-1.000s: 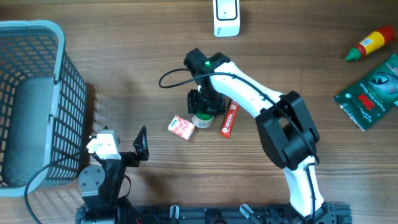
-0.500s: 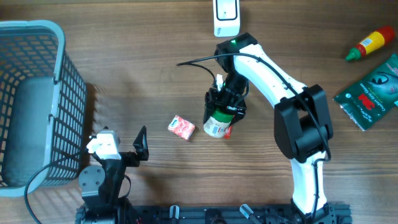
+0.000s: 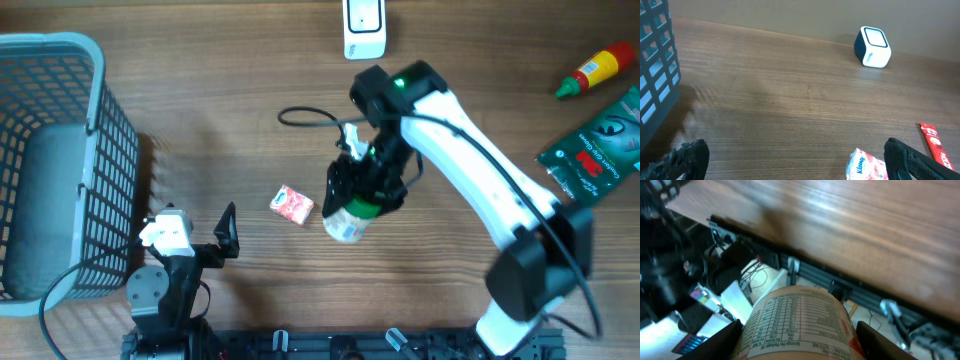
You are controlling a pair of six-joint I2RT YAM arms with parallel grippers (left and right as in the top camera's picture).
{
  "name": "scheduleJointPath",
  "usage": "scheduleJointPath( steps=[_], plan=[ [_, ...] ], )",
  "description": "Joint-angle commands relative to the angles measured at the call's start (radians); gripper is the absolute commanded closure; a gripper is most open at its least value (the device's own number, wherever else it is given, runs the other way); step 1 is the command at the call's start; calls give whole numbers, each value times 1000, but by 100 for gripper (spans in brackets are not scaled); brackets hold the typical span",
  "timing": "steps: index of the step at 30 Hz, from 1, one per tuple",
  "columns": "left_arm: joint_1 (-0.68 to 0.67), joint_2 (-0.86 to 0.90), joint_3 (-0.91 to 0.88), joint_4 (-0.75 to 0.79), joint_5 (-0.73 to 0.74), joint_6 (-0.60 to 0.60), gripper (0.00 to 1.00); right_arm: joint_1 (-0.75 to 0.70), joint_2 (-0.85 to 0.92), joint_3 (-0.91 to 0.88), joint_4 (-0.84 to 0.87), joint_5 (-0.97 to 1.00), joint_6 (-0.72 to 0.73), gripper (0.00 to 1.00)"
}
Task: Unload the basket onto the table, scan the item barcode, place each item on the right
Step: 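Lift the green-lidded jar with the right gripper and turn it, then carry the jar up to the white scanner with the right gripper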
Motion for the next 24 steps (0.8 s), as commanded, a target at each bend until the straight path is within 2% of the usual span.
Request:
scheduleJointPath(
  steps=[1, 9, 16, 24],
  plan=[
    [-5, -3, -9, 3, -6, 19, 0, 38, -108, -73, 23, -12, 112, 53],
    [-5, -3, -9, 3, -6, 19, 0, 91, -212, -145, 105, 66, 272, 53],
    [-5, -3, -9, 3, -6, 19, 0, 159, -259, -154, 204, 90, 352, 54],
    [-5, -3, -9, 3, -6, 19, 0, 161, -291, -154, 236, 240, 466, 54]
  ],
)
